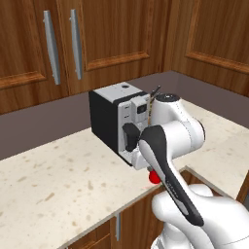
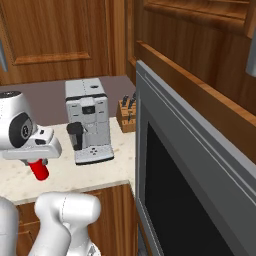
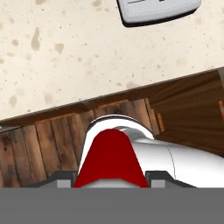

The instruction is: Four empty soda cans are scattered around the kitchen. Gather all the cans and cluster them next to the stove for recycling.

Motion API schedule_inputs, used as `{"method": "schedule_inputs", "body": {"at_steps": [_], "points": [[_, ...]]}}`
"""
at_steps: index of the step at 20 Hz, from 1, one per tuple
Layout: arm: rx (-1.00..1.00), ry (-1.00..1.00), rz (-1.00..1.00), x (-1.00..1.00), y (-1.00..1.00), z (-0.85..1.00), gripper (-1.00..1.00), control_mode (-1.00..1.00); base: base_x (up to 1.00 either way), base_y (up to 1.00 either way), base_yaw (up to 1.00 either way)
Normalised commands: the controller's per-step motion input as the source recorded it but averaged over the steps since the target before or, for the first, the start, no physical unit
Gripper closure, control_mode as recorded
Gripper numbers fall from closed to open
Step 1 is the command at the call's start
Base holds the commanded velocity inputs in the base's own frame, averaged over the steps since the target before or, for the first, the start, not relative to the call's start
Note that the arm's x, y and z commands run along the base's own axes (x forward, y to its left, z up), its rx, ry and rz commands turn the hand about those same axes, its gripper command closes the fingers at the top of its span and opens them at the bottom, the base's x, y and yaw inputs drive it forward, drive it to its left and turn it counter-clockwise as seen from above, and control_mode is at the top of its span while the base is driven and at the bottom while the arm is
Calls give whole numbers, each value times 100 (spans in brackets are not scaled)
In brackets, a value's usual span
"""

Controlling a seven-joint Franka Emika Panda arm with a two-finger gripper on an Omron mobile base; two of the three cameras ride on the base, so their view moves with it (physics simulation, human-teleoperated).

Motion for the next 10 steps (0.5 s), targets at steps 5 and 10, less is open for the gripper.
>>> {"method": "schedule_inputs", "body": {"at_steps": [5,10], "points": [[0,0,0,0,0,0,100,100,-57,46,18],[0,0,0,0,0,0,100,100,-76,100,51]]}}
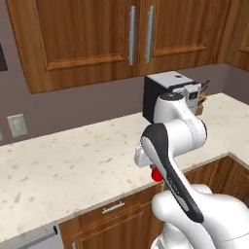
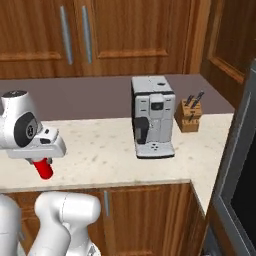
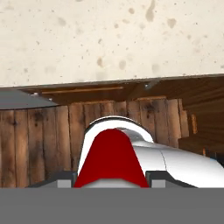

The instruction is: Four empty soda cans are scattered around the kitchen. Gather all the cans and cluster them next to the stove for recycling.

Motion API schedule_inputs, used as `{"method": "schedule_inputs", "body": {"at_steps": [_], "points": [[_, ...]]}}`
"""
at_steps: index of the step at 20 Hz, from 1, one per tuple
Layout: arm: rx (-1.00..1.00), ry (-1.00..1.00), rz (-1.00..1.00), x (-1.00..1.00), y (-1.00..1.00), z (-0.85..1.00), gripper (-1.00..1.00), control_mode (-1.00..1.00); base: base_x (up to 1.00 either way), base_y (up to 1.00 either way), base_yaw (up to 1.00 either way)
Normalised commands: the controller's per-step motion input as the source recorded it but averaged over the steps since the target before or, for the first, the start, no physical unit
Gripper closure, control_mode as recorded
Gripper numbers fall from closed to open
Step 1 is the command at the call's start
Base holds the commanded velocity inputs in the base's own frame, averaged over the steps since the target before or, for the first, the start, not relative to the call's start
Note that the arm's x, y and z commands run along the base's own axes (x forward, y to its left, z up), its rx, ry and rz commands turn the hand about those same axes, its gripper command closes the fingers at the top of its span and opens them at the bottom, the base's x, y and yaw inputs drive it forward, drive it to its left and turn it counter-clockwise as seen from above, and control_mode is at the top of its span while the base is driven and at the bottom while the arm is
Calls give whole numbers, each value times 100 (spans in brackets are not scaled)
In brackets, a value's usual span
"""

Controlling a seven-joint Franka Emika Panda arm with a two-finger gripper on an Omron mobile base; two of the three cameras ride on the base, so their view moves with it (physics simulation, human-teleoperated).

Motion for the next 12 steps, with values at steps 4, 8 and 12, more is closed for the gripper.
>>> {"method": "schedule_inputs", "body": {"at_steps": [4,8,12], "points": [[0,0,0,0,0,0,100,100,-47,100,70],[0,0,0,0,0,0,100,100,-21,74,86],[0,0,0,0,0,0,100,100,-18,64,89]]}}
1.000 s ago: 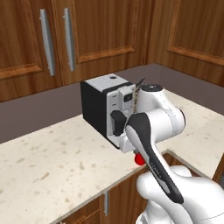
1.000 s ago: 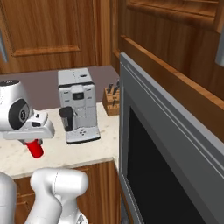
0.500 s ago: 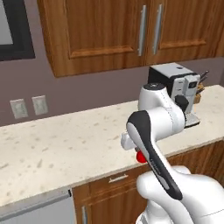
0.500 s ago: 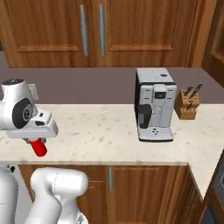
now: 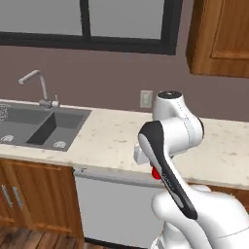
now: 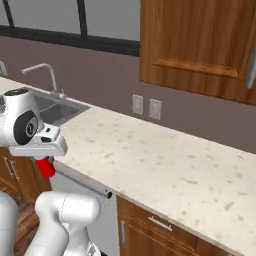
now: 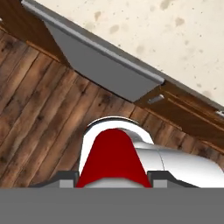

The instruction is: Four empty soda cans are scattered around the kitchen. Gather all the cans and cluster them next to the stove for recycling.

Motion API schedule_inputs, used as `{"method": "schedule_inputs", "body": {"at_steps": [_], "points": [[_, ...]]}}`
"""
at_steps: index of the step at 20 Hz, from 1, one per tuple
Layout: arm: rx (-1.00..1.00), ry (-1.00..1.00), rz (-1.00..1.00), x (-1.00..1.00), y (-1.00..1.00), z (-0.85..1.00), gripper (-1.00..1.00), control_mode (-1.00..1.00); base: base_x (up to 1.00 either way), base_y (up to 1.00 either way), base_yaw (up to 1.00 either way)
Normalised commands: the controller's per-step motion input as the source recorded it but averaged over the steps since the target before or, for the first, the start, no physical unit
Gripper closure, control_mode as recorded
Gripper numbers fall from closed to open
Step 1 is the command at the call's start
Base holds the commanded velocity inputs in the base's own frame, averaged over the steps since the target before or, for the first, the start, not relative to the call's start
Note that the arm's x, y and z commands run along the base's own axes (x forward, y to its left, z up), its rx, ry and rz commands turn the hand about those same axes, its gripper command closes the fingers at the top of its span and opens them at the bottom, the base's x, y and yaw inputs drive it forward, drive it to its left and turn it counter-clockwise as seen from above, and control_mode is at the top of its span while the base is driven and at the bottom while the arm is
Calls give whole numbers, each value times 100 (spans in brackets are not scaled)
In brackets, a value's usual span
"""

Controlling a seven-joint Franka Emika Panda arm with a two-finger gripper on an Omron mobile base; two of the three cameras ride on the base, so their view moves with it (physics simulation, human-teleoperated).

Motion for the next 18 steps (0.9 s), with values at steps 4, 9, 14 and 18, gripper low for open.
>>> {"method": "schedule_inputs", "body": {"at_steps": [4,9,14,18], "points": [[0,0,0,0,0,0,100,100,-5,71,84],[0,0,0,0,0,0,100,100,-10,94,78],[0,0,0,0,0,0,100,100,10,89,67],[0,0,0,0,0,0,100,100,97,14,42]]}}
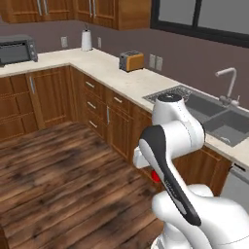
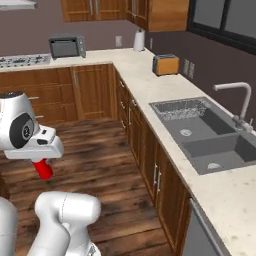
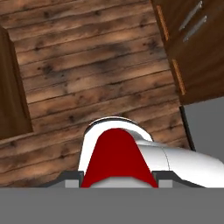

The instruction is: Four empty soda cans are scattered around the kitchen. Gather all the cans and cluster them next to the stove for recycling.

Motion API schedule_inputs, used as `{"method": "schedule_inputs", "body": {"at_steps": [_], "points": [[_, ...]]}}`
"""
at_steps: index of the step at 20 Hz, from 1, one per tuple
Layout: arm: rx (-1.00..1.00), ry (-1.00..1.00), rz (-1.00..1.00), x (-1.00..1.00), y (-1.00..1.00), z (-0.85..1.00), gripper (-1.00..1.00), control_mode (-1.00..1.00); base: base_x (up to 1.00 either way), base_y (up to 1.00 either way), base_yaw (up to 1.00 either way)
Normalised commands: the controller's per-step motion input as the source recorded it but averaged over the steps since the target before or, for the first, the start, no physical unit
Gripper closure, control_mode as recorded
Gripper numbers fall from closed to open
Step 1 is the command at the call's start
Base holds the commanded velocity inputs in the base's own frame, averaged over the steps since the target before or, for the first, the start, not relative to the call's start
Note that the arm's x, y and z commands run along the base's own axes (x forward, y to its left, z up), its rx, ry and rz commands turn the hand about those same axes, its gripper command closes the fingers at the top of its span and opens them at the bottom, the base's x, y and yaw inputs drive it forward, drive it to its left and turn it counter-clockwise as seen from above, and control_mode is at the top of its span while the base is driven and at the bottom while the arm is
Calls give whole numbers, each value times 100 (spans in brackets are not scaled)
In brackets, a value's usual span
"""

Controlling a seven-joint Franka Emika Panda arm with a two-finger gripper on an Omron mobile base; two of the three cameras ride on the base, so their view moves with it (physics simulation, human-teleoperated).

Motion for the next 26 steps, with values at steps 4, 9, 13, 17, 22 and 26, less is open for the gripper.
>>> {"method": "schedule_inputs", "body": {"at_steps": [4,9,13,17,22,26], "points": [[0,0,0,0,0,0,100,100,100,-20,25],[0,0,0,0,0,0,100,100,100,-3,15],[0,0,0,0,0,0,100,100,100,21,15],[0,0,0,0,0,0,100,100,100,53,16],[0,0,0,0,0,0,100,100,100,60,16],[0,0,0,0,0,0,100,100,100,56,18]]}}
